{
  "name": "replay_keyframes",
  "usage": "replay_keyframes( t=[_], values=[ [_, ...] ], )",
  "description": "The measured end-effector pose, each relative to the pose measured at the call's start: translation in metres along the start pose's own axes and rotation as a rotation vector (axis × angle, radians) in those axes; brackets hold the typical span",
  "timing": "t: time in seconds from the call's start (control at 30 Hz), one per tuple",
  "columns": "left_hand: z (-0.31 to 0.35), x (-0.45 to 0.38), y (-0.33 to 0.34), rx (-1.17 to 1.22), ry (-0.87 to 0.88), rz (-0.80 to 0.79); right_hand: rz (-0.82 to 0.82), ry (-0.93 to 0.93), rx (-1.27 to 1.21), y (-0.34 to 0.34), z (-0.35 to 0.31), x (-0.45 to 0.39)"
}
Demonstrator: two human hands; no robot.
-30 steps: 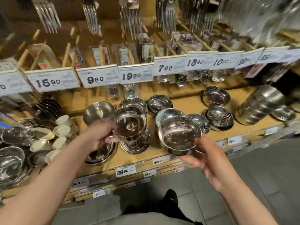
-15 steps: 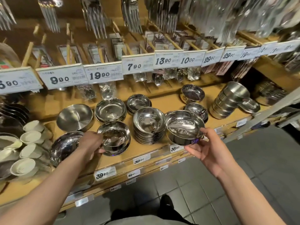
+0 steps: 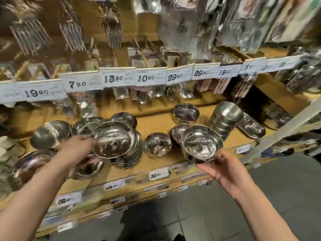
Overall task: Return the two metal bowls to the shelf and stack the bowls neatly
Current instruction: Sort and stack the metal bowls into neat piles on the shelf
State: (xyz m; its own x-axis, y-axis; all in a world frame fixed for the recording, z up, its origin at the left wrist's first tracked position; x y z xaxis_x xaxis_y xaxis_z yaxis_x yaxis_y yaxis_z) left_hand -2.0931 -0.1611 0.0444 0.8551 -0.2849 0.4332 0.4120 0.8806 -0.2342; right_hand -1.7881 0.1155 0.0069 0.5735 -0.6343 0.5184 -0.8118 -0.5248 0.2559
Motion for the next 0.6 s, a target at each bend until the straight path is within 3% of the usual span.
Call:
replay_keyframes(
  t=[0.17, 0.27, 0.4, 0.6],
  values=[
    [-0.015, 0.021, 0.077, 0.229, -0.085, -0.061, 0.113, 0.081, 0.073, -0.079, -0.005, -0.018],
    [-0.031, 0.031, 0.104, 0.251, -0.163, -0.084, 0.135, 0.138, 0.165, -0.102, 0.000, -0.034],
    [-0.041, 0.039, 0.119, 0.240, -0.192, -0.132, 0.113, 0.183, 0.222, -0.106, 0.003, -0.047],
    [-0.041, 0.025, 0.098, 0.152, -0.116, -0.063, 0.074, 0.187, 0.143, -0.085, 0.014, -0.055]
  ],
)
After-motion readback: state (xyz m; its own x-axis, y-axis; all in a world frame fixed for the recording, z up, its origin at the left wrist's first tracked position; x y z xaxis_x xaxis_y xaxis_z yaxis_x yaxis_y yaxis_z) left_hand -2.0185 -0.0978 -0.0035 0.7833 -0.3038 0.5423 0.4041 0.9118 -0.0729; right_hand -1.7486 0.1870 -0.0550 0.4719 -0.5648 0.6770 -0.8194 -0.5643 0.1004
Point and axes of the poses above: each hand's wrist, its own x-axis away from the middle knuckle, its own y-axis out of the palm, z = x × y, the point moved 6 cm from there along -x, towards the middle knuckle, and after that the axes turned 13 degrees about x, right-handed, at the moved point
